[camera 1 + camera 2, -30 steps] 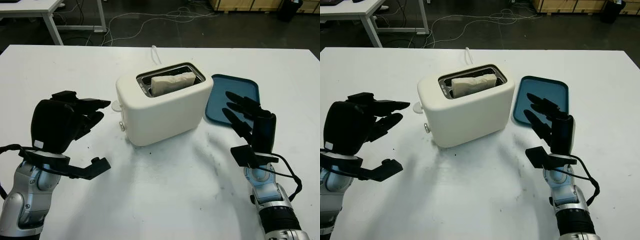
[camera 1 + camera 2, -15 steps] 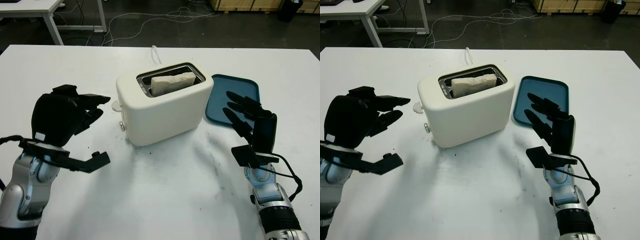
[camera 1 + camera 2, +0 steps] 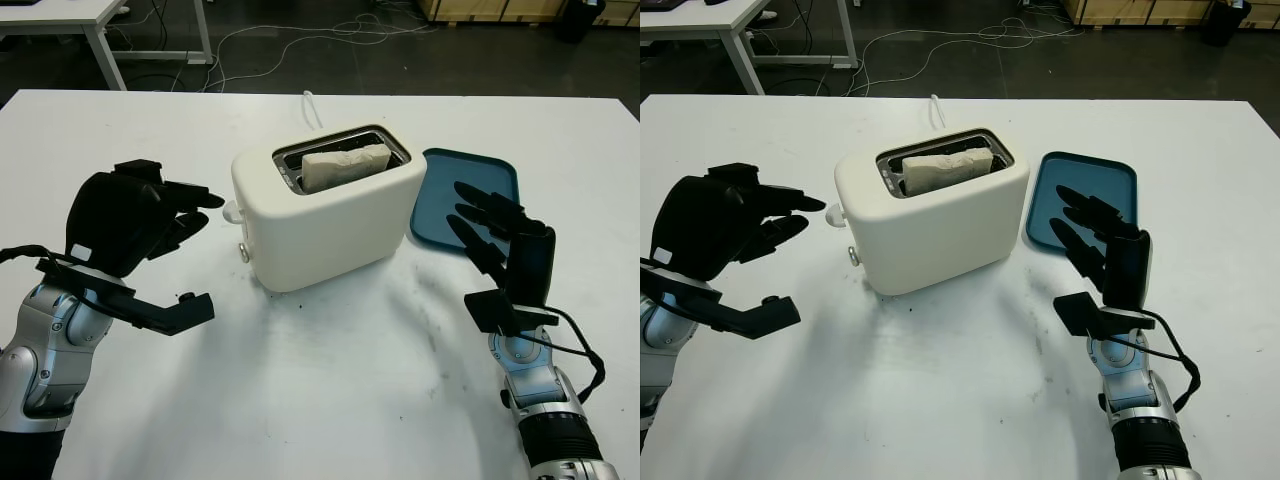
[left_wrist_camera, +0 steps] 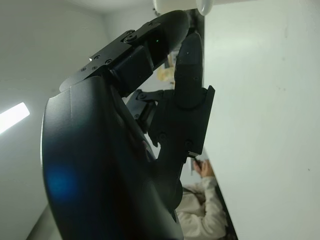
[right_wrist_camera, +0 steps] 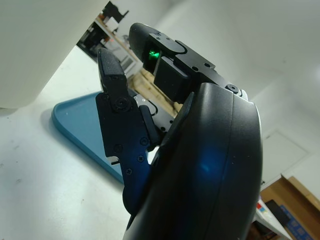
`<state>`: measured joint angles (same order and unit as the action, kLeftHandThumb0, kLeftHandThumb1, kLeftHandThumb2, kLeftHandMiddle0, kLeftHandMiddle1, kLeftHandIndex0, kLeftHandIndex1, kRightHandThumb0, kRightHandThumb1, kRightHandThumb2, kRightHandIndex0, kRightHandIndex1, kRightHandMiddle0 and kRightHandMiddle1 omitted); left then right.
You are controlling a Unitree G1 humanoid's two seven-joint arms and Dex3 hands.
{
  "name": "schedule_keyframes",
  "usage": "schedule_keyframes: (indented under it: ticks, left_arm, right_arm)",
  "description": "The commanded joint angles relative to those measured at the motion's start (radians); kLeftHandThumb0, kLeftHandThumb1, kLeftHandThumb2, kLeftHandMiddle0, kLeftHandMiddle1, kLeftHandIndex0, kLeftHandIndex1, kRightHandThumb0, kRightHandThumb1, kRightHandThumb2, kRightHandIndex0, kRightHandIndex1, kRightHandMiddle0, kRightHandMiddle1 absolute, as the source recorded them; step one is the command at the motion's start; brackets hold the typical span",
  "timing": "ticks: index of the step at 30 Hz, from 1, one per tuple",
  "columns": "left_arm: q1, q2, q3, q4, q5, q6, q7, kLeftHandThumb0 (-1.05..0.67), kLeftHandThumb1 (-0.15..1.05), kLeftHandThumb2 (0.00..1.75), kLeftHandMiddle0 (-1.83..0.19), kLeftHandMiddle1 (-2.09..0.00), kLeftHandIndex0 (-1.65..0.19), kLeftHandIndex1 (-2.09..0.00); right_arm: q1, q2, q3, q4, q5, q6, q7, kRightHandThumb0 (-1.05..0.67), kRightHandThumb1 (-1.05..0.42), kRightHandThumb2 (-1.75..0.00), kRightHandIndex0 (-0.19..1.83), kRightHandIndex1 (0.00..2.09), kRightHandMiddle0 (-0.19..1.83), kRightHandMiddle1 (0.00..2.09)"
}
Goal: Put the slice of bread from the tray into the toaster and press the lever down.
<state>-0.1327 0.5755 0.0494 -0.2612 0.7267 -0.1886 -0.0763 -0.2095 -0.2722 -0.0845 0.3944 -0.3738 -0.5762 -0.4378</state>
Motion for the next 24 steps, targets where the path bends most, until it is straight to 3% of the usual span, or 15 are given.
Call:
schedule_keyframes:
  ticks: [1, 7, 24]
  left_arm:
    - [-0.022, 0.022, -0.011, 0.01, -0.021, -0.007, -0.026, -0.33, 0.92, 0.24, -0.68, -1.49, -0.96, -0.18]
    - [-0.034, 0.051, -0.017, 0.031, -0.036, -0.038, -0.039, -0.33, 0.92, 0.21, -0.68, -1.63, -0.94, -0.11]
    - [-0.052, 0.052, -0.023, 0.067, -0.043, -0.082, -0.024, -0.3, 0.92, 0.19, -0.64, -1.73, -0.96, -0.07]
  right_arm:
    - [0.003, 0.001, -0.001, -0.017, 0.007, -0.004, 0.003, -0.29, -0.92, -0.02, 1.14, 0.01, 0.97, 0.0]
    - [-0.002, -0.004, -0.003, -0.002, 0.003, -0.023, -0.006, -0.29, -0.92, -0.02, 1.14, 0.01, 0.98, 0.0]
    - [-0.001, -0.003, -0.002, -0.002, 0.002, -0.02, -0.006, -0.3, -0.92, -0.02, 1.15, 0.01, 0.98, 0.0]
